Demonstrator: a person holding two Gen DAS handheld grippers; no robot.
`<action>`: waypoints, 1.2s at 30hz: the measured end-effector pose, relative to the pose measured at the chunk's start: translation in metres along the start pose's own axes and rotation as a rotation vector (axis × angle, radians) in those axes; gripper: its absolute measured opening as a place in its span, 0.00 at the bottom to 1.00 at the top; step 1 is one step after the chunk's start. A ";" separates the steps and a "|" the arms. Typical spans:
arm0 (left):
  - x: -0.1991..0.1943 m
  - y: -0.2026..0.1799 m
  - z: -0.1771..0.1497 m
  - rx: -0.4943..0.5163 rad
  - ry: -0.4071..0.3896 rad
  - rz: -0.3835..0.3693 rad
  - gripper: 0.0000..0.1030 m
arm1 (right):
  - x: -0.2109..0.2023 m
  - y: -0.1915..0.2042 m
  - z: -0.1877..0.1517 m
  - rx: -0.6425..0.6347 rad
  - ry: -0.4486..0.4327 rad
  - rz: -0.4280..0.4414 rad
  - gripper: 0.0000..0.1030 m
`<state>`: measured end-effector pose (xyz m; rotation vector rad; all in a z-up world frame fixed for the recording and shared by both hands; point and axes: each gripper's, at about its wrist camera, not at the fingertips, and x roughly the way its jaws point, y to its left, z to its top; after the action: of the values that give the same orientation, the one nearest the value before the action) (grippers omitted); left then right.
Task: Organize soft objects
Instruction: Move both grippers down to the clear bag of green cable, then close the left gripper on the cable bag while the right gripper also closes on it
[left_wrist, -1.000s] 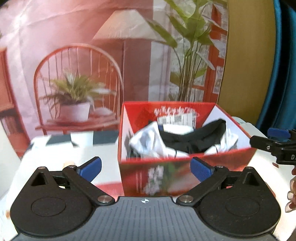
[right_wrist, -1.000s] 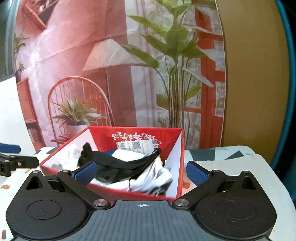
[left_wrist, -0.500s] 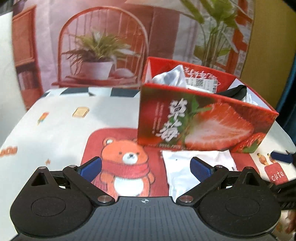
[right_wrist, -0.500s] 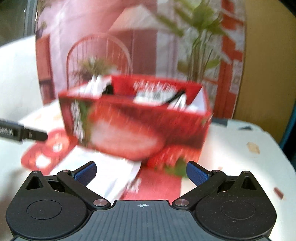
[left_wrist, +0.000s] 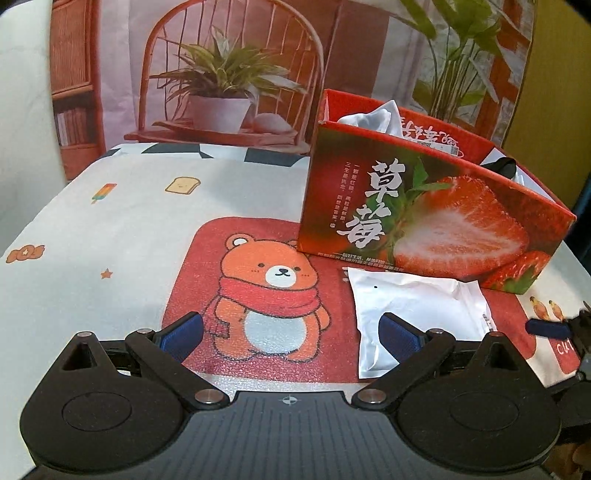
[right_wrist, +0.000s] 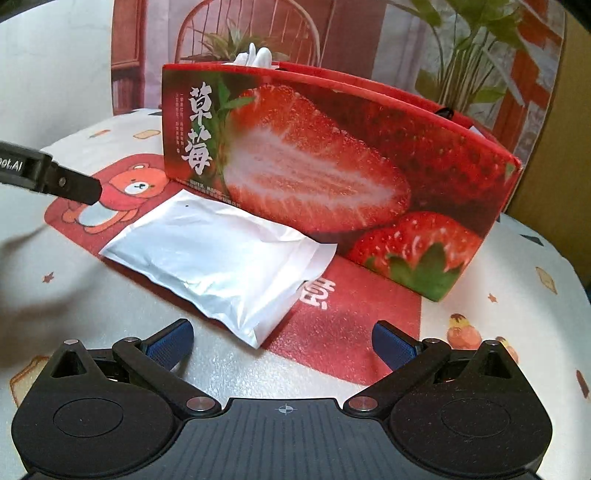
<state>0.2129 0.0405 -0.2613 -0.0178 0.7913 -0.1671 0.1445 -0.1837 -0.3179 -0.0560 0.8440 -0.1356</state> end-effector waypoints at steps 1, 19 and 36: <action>0.000 -0.001 0.000 0.003 0.000 0.001 0.98 | 0.001 0.000 0.002 -0.008 0.001 -0.002 0.99; -0.005 -0.011 0.002 0.049 -0.049 -0.118 0.85 | -0.012 -0.018 0.034 0.114 -0.140 0.093 0.69; 0.043 -0.046 0.040 0.228 -0.082 -0.233 0.62 | -0.019 -0.038 0.053 0.151 -0.220 0.136 0.55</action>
<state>0.2642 -0.0137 -0.2595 0.0988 0.6832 -0.4738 0.1679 -0.2185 -0.2642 0.1260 0.6141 -0.0629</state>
